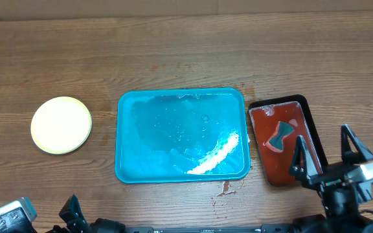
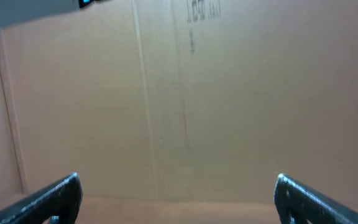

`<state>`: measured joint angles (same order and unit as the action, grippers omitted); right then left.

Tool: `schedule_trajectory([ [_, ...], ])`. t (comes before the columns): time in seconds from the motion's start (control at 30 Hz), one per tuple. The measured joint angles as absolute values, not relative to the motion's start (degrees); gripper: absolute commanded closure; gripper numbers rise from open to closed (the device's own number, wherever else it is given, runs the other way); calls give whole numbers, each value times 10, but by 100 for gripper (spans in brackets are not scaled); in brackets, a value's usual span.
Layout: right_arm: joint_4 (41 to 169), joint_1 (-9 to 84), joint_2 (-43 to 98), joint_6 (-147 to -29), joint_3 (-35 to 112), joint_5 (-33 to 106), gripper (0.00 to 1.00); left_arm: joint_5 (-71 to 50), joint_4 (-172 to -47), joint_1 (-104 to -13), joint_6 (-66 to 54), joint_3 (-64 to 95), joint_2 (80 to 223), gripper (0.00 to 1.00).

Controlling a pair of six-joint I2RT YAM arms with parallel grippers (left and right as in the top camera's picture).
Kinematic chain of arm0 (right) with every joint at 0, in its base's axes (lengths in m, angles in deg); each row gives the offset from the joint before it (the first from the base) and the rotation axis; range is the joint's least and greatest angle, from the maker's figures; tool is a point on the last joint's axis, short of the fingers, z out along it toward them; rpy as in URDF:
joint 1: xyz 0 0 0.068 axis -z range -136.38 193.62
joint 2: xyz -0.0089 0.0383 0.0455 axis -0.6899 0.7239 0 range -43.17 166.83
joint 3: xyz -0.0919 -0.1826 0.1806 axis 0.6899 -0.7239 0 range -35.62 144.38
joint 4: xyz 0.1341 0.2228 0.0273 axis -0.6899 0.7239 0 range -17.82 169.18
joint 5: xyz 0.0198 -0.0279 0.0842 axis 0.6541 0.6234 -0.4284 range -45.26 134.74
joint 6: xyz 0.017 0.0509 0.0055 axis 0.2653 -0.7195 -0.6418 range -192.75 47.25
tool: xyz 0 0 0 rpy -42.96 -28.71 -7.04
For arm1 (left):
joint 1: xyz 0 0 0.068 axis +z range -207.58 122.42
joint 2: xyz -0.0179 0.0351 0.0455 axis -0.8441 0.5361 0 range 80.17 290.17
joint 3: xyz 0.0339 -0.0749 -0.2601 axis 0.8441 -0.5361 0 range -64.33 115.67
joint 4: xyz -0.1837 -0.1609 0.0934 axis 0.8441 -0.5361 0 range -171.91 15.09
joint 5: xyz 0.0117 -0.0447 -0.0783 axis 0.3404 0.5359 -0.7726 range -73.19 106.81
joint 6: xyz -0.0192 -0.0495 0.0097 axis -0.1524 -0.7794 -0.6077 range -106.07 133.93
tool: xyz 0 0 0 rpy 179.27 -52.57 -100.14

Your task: Clean dirty plates on tray and stack at the side

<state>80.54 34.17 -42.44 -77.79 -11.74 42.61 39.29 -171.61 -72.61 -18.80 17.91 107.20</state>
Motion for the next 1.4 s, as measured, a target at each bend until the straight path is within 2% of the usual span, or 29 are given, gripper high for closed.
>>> schedule_trajectory([
  [0.33, 561, 342, -424, -785, -275, 421, 0, 393, -1716, -726, -188, 179, 1072, 1],
  [0.73, 512, 365, -424, -791, -340, 420, 0, 393, -1716, -726, -188, 179, 1072, 0],
  [1.0, 565, 434, -424, -813, -346, 401, 0, 393, -1716, -726, -188, 179, 1072, 0],
  [1.4, 765, 437, -425, -845, -346, 386, 0, 393, -1716, -726, -188, 179, 1072, 0],
])
